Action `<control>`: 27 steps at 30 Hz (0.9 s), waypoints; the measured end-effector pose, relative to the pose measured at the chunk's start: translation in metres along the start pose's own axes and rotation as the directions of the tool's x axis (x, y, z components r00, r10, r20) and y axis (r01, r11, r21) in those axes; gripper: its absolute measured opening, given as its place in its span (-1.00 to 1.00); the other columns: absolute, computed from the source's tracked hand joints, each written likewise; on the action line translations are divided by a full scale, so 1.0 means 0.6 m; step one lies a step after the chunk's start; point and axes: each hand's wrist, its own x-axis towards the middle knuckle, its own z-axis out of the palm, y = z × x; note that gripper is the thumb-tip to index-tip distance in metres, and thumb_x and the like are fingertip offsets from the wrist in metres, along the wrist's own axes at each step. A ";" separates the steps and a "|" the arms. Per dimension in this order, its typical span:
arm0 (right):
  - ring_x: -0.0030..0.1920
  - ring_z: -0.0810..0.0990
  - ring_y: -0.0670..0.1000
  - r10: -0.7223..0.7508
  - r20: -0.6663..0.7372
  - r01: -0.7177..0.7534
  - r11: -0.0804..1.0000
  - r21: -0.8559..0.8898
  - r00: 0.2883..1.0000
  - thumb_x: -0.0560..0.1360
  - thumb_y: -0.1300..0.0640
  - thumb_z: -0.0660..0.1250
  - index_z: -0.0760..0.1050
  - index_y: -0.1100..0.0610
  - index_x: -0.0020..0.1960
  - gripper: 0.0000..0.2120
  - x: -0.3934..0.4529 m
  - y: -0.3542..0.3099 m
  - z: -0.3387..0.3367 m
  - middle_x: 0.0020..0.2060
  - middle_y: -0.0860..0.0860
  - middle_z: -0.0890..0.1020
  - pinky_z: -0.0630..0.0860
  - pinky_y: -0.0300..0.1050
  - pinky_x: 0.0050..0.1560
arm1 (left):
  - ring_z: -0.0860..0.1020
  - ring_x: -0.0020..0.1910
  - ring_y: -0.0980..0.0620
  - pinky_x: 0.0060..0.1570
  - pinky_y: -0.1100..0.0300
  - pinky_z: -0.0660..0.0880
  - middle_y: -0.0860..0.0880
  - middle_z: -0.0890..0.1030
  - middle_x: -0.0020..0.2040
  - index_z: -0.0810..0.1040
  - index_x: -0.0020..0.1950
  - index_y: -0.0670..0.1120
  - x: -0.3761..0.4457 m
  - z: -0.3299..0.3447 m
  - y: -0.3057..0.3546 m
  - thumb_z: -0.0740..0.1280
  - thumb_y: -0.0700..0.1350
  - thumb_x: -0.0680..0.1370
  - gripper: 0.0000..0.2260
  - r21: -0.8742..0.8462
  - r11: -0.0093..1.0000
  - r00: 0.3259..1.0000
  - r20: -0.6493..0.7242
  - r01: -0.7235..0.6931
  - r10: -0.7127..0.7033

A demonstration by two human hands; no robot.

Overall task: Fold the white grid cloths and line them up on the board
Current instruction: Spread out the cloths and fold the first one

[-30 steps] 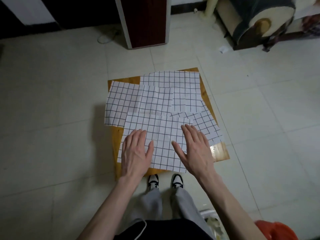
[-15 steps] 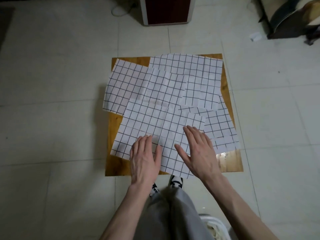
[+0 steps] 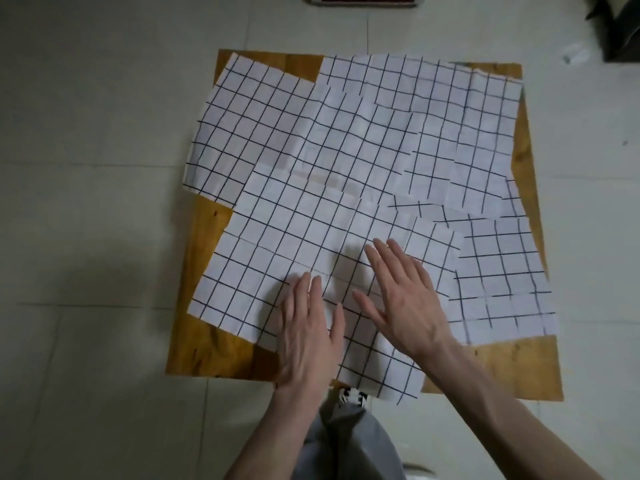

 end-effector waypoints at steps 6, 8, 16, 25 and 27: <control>0.68 0.02 0.06 -0.067 0.040 0.068 0.997 -0.040 0.997 0.70 -0.22 -0.02 0.04 0.00 0.70 -0.37 0.044 0.011 0.063 0.67 -0.03 0.17 0.15 0.18 0.62 | 0.20 0.65 -0.12 0.55 -0.17 0.31 -0.14 0.28 0.66 0.24 0.66 -0.13 0.004 0.077 -0.012 0.07 0.19 0.70 -0.39 0.121 0.992 0.999 -0.002 -0.038 0.039; 0.67 0.08 0.10 -0.136 0.019 0.137 0.988 -0.071 0.991 0.72 -0.08 0.06 0.12 -0.02 0.68 -0.46 0.063 0.018 0.073 0.66 -0.01 0.19 0.22 0.24 0.58 | 0.19 0.66 -0.12 0.57 -0.17 0.26 -0.13 0.24 0.68 0.21 0.68 -0.10 0.001 0.095 -0.019 0.05 0.20 0.70 -0.39 0.162 0.985 0.998 0.004 -0.063 0.063; 0.68 -0.20 0.10 -0.243 0.119 0.259 0.957 -0.134 0.963 0.65 0.12 0.28 -0.05 -0.12 0.70 -0.25 0.087 0.048 0.105 0.70 -0.05 -0.12 -0.13 0.19 0.64 | 0.01 0.70 -0.11 0.60 -0.16 0.08 -0.11 0.03 0.73 0.05 0.73 -0.03 -0.005 0.115 -0.075 -0.04 0.20 0.74 -0.41 0.236 0.942 0.971 0.060 -0.240 0.233; 0.63 0.21 0.13 -0.219 -0.106 0.208 0.972 -0.111 0.970 0.69 0.00 0.19 0.45 0.03 0.52 -0.59 0.048 0.037 0.107 0.58 0.01 0.36 0.12 0.25 0.60 | 0.06 0.70 -0.08 0.56 -0.29 0.20 -0.06 0.12 0.72 0.27 0.67 0.02 0.017 0.074 -0.134 0.03 0.18 0.75 -0.49 0.203 0.895 0.916 0.147 -0.398 0.374; 0.60 0.27 0.15 -0.225 -0.141 0.208 0.971 -0.121 0.964 0.66 0.04 0.30 0.53 0.07 0.45 -0.63 0.040 0.038 0.115 0.53 0.07 0.43 0.14 0.24 0.59 | 0.07 0.70 -0.06 0.55 -0.30 0.21 -0.05 0.17 0.70 0.35 0.62 -0.01 0.024 0.064 -0.148 0.04 0.19 0.75 -0.50 0.163 0.878 0.890 0.165 -0.449 0.425</control>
